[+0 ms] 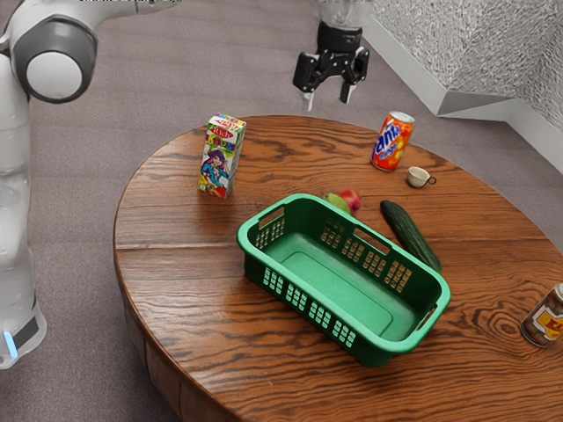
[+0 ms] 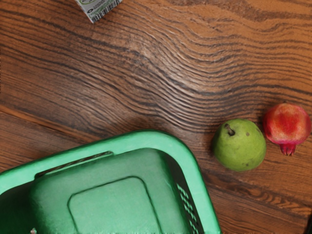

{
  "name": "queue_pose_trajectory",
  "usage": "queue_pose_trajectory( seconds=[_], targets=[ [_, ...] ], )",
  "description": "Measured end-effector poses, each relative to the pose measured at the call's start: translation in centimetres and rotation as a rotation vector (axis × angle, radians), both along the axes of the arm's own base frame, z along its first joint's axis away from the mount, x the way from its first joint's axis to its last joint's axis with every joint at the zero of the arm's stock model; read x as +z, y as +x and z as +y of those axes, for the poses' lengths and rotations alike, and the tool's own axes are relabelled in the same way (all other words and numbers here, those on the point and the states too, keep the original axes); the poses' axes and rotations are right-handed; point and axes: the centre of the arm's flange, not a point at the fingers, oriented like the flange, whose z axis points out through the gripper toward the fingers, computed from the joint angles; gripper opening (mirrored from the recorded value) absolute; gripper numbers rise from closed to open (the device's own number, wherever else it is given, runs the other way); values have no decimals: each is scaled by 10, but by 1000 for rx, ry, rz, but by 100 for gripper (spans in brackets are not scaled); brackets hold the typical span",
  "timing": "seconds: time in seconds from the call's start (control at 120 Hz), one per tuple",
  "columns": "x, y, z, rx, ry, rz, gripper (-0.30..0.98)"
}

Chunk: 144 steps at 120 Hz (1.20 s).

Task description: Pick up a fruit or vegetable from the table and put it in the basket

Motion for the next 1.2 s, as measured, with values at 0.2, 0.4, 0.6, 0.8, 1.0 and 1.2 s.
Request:
queue_pose_trajectory(
  seconds=[0.2,0.4,0.6,0.8,1.0,1.2],
  targets=[
    [10,-7,-53,69,-8,-21,69],
    [25,-17,19,282,-54,-44,69],
    [6,-9,76,392,-94,-9,69],
    [-10,4,21,284,-126,29,69],
    [-20,5,38,310,-145,47,69],
    [-28,7,50,318,-158,59,69]
  ],
)
